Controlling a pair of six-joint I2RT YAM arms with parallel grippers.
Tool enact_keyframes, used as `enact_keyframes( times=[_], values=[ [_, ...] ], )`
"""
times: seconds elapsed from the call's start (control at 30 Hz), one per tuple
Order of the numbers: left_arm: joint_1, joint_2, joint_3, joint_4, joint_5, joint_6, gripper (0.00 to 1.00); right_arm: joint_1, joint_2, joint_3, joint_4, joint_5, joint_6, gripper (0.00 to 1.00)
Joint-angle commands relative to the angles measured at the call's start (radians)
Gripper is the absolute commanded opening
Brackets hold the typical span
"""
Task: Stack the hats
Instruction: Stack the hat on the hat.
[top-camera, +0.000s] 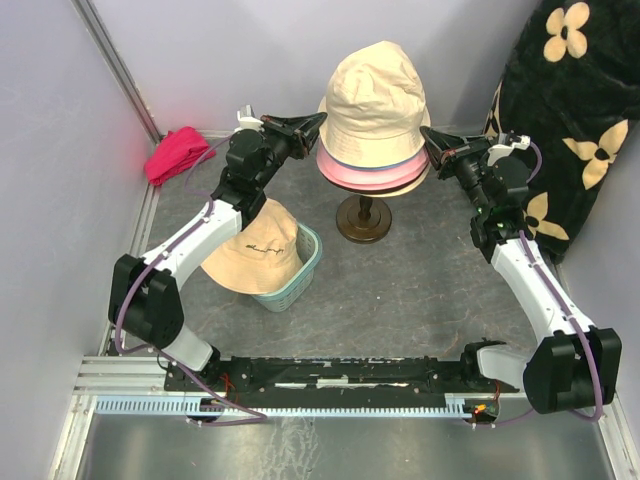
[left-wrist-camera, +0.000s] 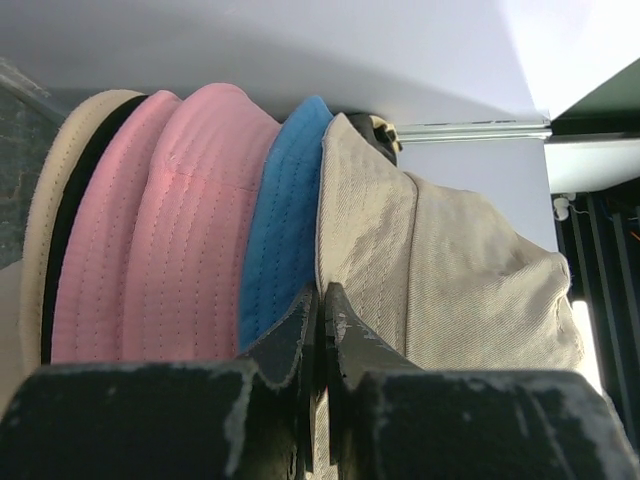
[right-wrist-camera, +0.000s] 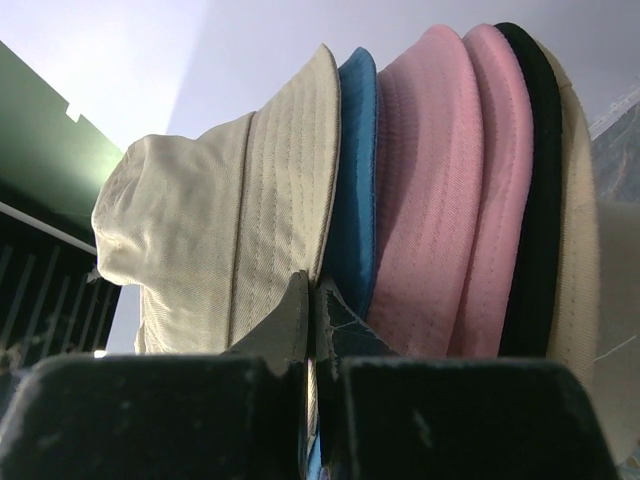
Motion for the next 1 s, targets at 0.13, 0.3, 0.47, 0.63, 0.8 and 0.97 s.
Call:
enact_keyframes(
  times=[0.13, 0.3, 0.47, 0.63, 0.8, 0.97],
  values=[
    [-0.004, 0.051, -0.049, -0.338, -0.014, 0.093, 0.03, 0.007, 0.032, -0.043, -0.303, -0.034, -0.105, 0.01],
    [-0.003, 0.037, -0.033, -0.311, -0.031, 0.114, 0.08, 0.005, 0.015, 0.018, -0.320, -0.026, -0.146, 0.01],
    [-0.004, 0.035, -0.003, -0.326, -0.035, 0.136, 0.26, 0.001, 0.001, 0.058, -0.323, -0.013, -0.169, 0.15],
    [-0.003, 0.035, 0.017, -0.334, -0.036, 0.149, 0.31, -0.002, 0.008, 0.081, -0.289, -0.021, -0.167, 0.26],
    [-0.004, 0.016, 0.018, -0.346, -0.070, 0.156, 0.34, -0.007, -0.003, 0.109, -0.307, -0.022, -0.196, 0.40],
    [0.002, 0.006, 0.037, -0.367, -0.096, 0.173, 0.38, -0.032, -0.030, 0.143, -0.356, -0.022, -0.235, 0.47]
  ],
)
